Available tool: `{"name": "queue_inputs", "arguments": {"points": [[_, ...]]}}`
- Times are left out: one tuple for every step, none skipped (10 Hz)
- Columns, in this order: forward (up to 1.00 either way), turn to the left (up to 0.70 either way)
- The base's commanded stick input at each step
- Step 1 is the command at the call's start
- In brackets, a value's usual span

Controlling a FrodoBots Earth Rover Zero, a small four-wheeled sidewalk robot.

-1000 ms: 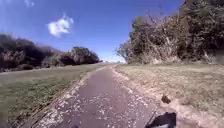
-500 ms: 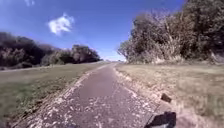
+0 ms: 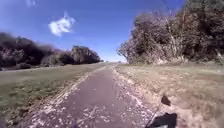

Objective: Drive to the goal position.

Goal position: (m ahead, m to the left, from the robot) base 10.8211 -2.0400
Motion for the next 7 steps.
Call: {"name": "queue_inputs", "arguments": {"points": [[0.70,0.00],[0.70,0.00],[0.70,0.00],[0.70,0.00],[0.70,0.00],[0.70,0.09],[0.70,0.25]]}}
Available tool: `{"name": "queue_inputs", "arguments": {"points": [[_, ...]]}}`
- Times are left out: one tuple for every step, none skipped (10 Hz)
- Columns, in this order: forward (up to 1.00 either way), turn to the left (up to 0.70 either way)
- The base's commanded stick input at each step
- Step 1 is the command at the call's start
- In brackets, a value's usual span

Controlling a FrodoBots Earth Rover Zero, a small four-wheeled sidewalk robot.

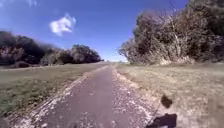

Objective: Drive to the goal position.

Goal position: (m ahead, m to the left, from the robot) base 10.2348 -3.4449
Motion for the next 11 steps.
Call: {"name": "queue_inputs", "arguments": {"points": [[0.70,0.35],[0.70,0.35],[0.70,0.35],[0.70,0.35],[0.70,0.35],[0.70,0.35],[0.70,0.35],[0.70,0.28],[0.70,0.14],[0.70,0.00],[0.70,0.00]]}}
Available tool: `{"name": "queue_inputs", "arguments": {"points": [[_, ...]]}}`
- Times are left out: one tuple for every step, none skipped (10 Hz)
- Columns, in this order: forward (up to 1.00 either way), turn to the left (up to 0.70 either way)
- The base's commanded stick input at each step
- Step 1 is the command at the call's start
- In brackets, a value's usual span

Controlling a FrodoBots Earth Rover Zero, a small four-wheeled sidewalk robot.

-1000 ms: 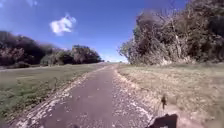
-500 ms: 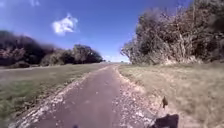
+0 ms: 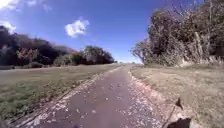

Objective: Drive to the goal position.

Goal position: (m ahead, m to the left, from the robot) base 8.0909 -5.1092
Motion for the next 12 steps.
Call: {"name": "queue_inputs", "arguments": {"points": [[0.70,0.00],[0.70,0.00],[0.70,0.00],[0.70,0.00],[0.70,0.00],[0.70,0.00],[0.70,0.00],[0.70,0.00],[0.70,0.00],[0.70,0.00],[0.70,0.00],[0.70,0.00]]}}
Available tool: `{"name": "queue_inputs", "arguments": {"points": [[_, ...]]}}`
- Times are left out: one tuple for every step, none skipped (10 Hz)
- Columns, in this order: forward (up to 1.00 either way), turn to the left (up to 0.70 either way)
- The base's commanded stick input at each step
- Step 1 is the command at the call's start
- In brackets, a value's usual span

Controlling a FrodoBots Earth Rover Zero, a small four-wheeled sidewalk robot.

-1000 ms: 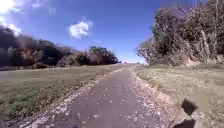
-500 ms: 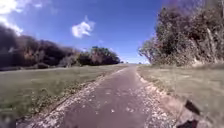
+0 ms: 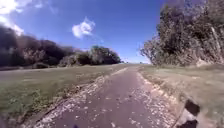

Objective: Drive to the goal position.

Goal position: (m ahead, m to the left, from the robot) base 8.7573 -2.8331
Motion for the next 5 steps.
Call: {"name": "queue_inputs", "arguments": {"points": [[0.70,0.00],[0.70,0.00],[0.70,0.00],[0.70,0.00],[0.70,0.00]]}}
